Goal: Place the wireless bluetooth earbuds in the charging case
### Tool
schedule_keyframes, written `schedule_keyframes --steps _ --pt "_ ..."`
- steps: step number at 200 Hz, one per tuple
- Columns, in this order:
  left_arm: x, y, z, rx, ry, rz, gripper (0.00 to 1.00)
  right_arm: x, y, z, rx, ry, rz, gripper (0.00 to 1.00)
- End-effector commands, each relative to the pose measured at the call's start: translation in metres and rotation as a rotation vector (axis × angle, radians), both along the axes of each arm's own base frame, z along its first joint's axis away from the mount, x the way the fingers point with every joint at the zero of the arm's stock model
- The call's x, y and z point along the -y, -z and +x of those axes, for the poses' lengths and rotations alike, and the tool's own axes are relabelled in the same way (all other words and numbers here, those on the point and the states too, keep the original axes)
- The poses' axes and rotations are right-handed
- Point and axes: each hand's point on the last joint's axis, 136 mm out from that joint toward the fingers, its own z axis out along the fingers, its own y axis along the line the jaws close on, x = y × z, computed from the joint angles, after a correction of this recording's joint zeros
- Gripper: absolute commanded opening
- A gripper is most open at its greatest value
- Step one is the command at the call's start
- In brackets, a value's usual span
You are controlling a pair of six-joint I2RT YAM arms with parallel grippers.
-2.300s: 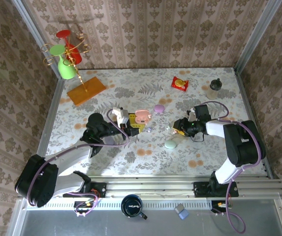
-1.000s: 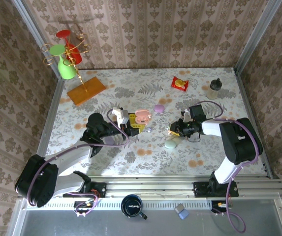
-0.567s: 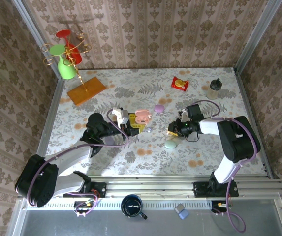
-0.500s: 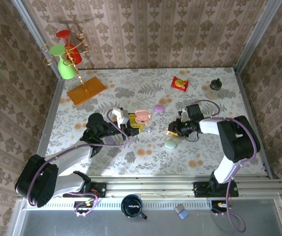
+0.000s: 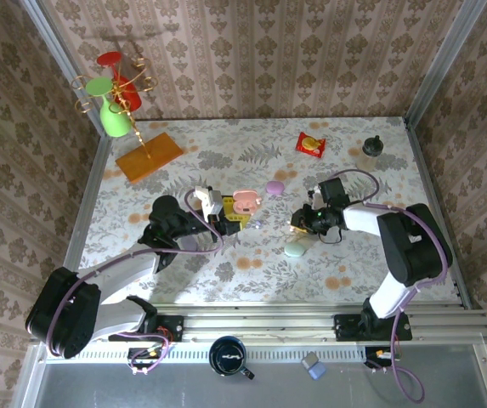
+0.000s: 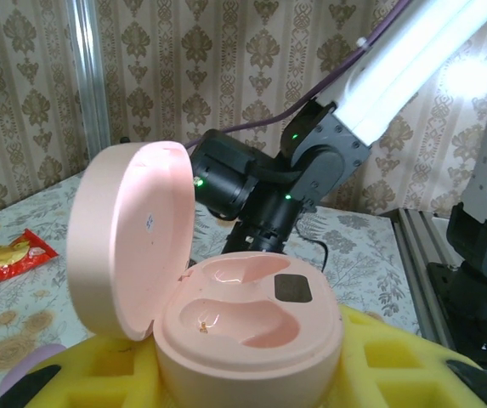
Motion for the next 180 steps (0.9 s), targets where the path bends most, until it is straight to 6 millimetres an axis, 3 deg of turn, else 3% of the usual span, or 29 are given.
schedule_keyframes --steps 1,62,98,103,134,180 --pt "-0.001 0.002 0.003 0.035 -0.032 0.013 0.25 0.017 -0.011 0.001 0.044 0.041 -0.144 0.22" --pt "0.0 0.021 0.021 0.0 -0.1 0.044 0.26 0.041 -0.034 -0.006 0.13 0.046 -0.434 0.21" --pt "0.003 0.026 0.027 -0.015 -0.109 0.05 0.26 0.043 -0.056 -0.006 0.219 0.025 -0.481 0.2" --pt "0.003 0.027 0.027 -0.015 -0.107 0.051 0.26 0.039 -0.07 -0.004 0.272 0.016 -0.462 0.2" --pt "0.006 0.029 0.024 -0.028 -0.072 0.046 0.26 0.012 -0.111 -0.004 0.499 -0.11 -0.357 0.19" --pt "0.013 0.028 0.001 -0.033 0.09 0.053 0.25 -0.033 -0.193 -0.036 0.839 -0.323 -0.065 0.19"
